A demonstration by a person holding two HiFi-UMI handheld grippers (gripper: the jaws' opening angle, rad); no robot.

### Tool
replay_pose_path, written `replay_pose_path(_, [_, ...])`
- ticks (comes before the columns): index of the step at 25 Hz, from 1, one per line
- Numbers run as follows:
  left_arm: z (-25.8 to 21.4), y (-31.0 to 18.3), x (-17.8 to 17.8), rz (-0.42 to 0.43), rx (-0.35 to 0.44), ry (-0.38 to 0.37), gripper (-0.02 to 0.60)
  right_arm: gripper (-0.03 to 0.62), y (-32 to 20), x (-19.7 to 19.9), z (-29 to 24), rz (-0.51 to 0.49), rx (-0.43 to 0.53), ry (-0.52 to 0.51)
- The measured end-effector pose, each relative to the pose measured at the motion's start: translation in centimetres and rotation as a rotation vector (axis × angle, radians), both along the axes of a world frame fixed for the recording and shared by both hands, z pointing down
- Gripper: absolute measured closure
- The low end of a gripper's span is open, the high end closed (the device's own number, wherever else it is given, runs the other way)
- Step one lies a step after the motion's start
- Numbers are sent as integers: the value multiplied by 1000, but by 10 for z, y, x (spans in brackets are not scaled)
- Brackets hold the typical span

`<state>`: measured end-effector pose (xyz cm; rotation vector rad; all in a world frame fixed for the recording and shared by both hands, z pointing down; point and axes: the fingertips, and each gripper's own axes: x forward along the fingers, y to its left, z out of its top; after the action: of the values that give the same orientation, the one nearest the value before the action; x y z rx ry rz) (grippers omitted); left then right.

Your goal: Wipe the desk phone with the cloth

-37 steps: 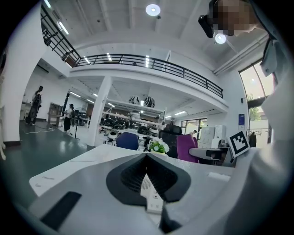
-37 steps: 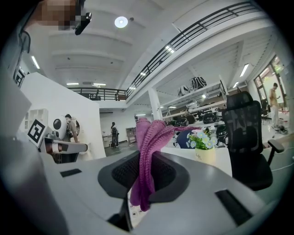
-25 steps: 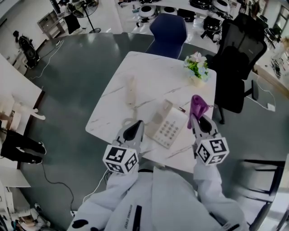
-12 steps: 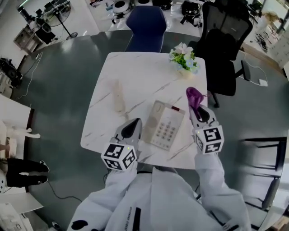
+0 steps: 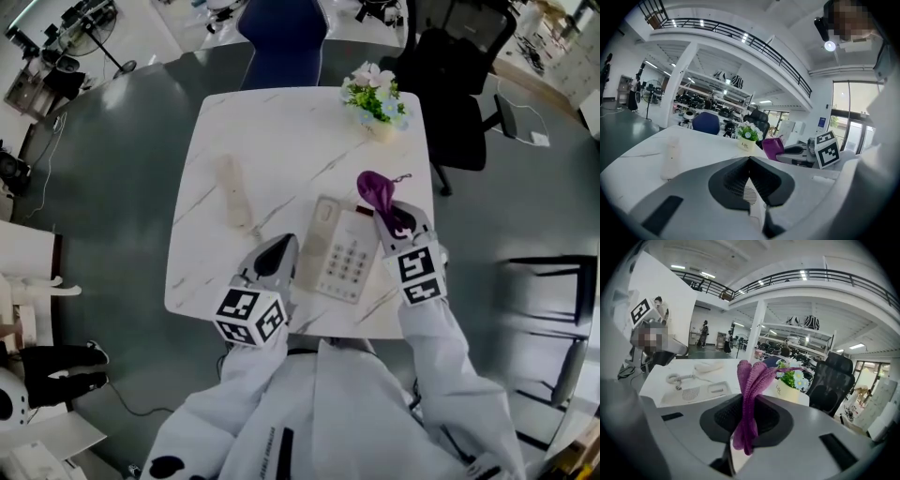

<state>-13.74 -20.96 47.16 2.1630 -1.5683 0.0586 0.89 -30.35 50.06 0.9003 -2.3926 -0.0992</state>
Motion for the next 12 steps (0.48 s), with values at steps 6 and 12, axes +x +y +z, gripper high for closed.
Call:
replay_pose_path(6, [3,-3,-6,12,-4,11,584,553,7,-9,16,-14,-28,60])
replay_pose_path(12, [9,1,-5,40,-20,21,584,552,14,-13,29,-4,-68,70])
